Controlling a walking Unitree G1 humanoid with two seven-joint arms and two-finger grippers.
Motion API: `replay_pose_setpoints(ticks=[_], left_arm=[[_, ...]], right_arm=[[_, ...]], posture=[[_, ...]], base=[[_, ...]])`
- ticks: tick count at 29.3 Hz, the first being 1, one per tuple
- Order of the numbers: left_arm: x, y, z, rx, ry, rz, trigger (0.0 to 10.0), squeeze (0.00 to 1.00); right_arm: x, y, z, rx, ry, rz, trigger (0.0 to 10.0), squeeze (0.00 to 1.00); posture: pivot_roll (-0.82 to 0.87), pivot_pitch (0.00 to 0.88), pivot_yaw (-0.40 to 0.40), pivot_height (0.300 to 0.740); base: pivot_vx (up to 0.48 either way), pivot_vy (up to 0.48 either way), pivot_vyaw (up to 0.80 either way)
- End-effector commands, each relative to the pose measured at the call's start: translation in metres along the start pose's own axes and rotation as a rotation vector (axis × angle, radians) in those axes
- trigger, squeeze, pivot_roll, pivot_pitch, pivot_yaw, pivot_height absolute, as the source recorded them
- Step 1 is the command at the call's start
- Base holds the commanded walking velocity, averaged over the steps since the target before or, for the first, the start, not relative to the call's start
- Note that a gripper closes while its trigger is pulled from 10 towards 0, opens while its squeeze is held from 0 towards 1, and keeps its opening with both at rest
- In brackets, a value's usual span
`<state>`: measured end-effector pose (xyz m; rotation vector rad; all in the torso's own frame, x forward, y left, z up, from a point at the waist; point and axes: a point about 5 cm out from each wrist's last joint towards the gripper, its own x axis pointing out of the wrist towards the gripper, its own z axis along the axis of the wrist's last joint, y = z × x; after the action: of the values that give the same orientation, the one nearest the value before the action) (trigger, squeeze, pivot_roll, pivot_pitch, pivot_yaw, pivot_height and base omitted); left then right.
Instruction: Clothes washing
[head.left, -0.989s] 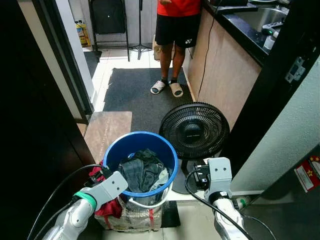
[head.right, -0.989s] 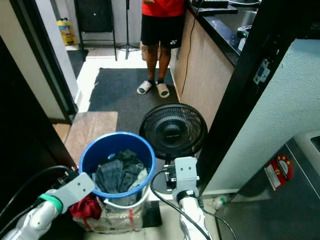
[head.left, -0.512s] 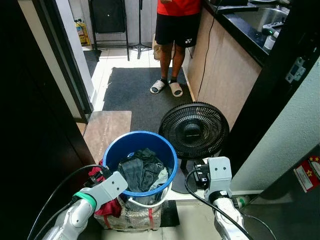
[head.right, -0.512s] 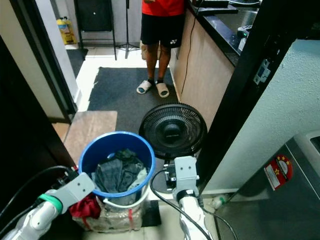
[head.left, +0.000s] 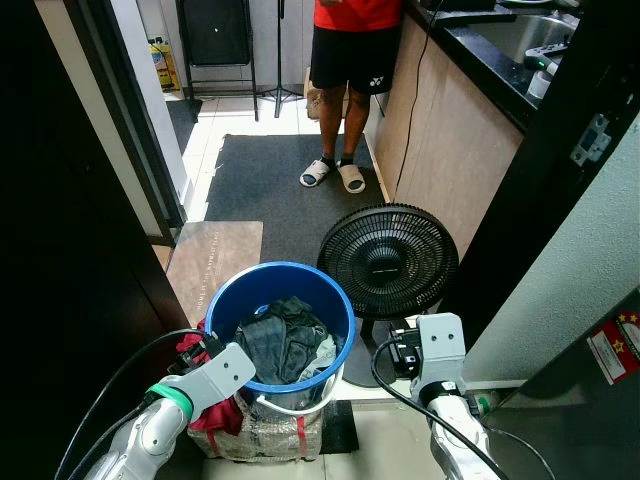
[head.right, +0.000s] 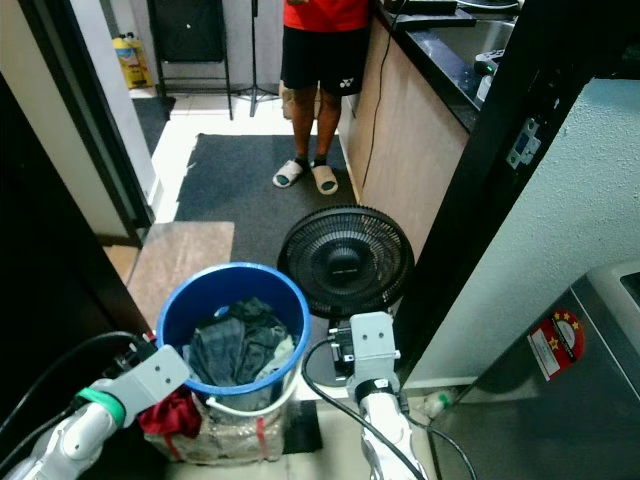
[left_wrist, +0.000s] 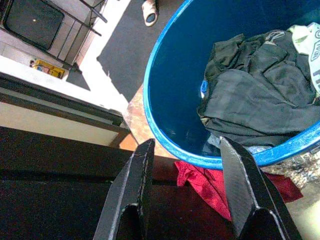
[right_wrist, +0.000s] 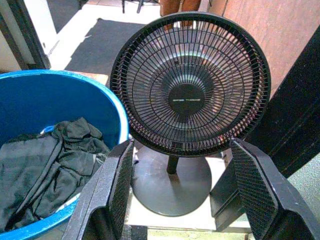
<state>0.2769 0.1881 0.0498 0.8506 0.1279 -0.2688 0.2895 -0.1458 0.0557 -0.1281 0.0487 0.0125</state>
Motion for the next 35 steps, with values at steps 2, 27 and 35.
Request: replay_pose_setpoints(ticks=[2, 27, 35], left_arm=[[-0.0027, -0.0018, -0.0043, 0.0, 0.011, -0.015, 10.0, 0.0], [-0.0012, -0.002, -0.0019, 0.0, 0.009, -0.015, 10.0, 0.0], [-0.0007, -0.002, -0.0015, -0.001, 0.009, -0.015, 10.0, 0.0]], right_arm=[[-0.0013, 0.0004, -0.0048, -0.007, 0.026, 0.004, 10.0, 0.0], [-0.0018, 0.0014, -0.0045, -0.008, 0.026, 0.01, 10.0, 0.0], [-0.0023, -0.0004, -0.0047, -0.008, 0.026, 0.004, 10.0, 0.0]], posture=[[0.0, 0.049, 0.067, 0.74], [-0.01, 0.063, 0.058, 0.74], [0.0, 0.063, 0.056, 0.74]], base=[[0.0, 0.0, 0.0], [0.0, 0.0, 0.0], [0.0, 0.0, 0.0]])
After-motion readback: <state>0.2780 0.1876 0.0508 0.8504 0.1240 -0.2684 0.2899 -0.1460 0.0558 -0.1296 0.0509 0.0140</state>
